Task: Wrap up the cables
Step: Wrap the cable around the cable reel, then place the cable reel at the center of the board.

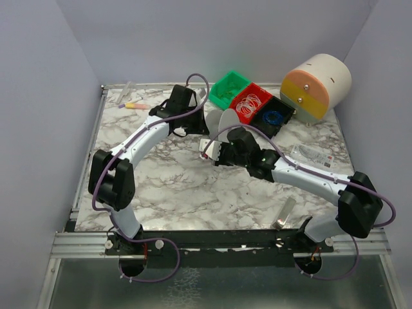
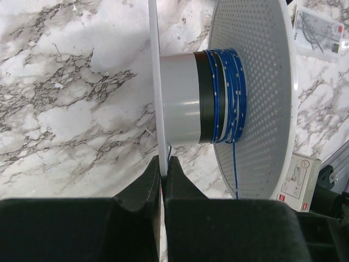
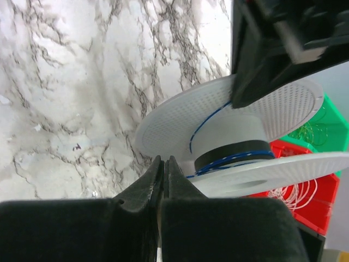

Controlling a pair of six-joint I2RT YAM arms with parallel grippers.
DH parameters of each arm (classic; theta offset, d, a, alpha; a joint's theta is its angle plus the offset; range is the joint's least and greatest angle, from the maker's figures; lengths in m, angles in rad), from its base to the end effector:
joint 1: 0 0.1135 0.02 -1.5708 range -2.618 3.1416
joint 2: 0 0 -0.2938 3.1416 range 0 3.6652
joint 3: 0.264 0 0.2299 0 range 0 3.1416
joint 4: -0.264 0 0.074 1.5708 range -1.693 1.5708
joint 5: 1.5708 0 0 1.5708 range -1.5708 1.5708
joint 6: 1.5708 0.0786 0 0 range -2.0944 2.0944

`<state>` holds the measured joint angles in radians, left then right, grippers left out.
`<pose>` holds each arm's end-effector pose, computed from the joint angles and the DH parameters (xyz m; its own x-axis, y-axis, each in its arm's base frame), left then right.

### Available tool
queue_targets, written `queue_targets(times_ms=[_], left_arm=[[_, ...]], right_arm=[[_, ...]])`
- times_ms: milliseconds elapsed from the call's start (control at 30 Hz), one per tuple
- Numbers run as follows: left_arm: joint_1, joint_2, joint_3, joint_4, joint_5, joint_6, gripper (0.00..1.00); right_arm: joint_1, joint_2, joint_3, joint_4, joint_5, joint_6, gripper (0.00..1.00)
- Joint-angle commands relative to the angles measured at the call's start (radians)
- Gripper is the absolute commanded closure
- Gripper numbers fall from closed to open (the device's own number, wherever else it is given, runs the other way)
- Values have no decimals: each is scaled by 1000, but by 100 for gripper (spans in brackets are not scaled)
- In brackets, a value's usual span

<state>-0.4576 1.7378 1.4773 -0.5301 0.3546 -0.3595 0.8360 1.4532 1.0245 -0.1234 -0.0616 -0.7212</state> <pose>0.3492 -0.2024 0.2990 -0.8197 0.0359 -0.5716 0.3686 0.7970 -0.4785 0.2258 0.2571 0.2876 0.2481 -0.7084 -0.6608 -0.8147 0.2164 -0.5379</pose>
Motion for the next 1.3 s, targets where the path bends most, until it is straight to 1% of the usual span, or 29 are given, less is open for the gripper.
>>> queue_targets(times_ms=[0, 233, 400, 500, 567, 633, 733, 800, 833, 933, 1000, 1133, 1267], left_arm=[[30, -11, 22, 52, 122, -23, 100], [50, -11, -7, 82, 195, -46, 100], [80, -16, -24, 100, 233, -60, 100], [92, -18, -27, 102, 244, -55, 100], [97, -17, -32, 102, 249, -44, 100], [102, -12, -40, 102, 260, -37, 100], [115, 2, -52, 102, 267, -34, 100], [128, 12, -64, 103, 274, -37, 100], [135, 17, -74, 106, 279, -42, 100], [159, 31, -104, 126, 297, -60, 100], [174, 41, -127, 146, 311, -78, 100], [205, 57, -192, 221, 346, -129, 100], [238, 83, -244, 294, 401, -177, 100]], right_arm=[[25, -12, -72, 10, 195, -123, 100], [100, 12, -124, 95, 354, -254, 100], [106, 13, -137, 104, 395, -260, 100], [106, -11, -148, 74, 379, -251, 100], [104, -45, -125, -8, 298, -203, 99], [96, -79, -59, -140, 169, -133, 99], [55, -117, 24, -282, -23, -55, 87], [11, -135, 55, -323, -128, -18, 76], [-16, -144, 63, -334, -170, -8, 69], [-94, -173, 75, -356, -287, 18, 59], [-143, -182, 82, -376, -368, 27, 56], [-175, -166, 69, -432, -402, 2, 49], [-221, -165, 4, -391, -427, 43, 45]])
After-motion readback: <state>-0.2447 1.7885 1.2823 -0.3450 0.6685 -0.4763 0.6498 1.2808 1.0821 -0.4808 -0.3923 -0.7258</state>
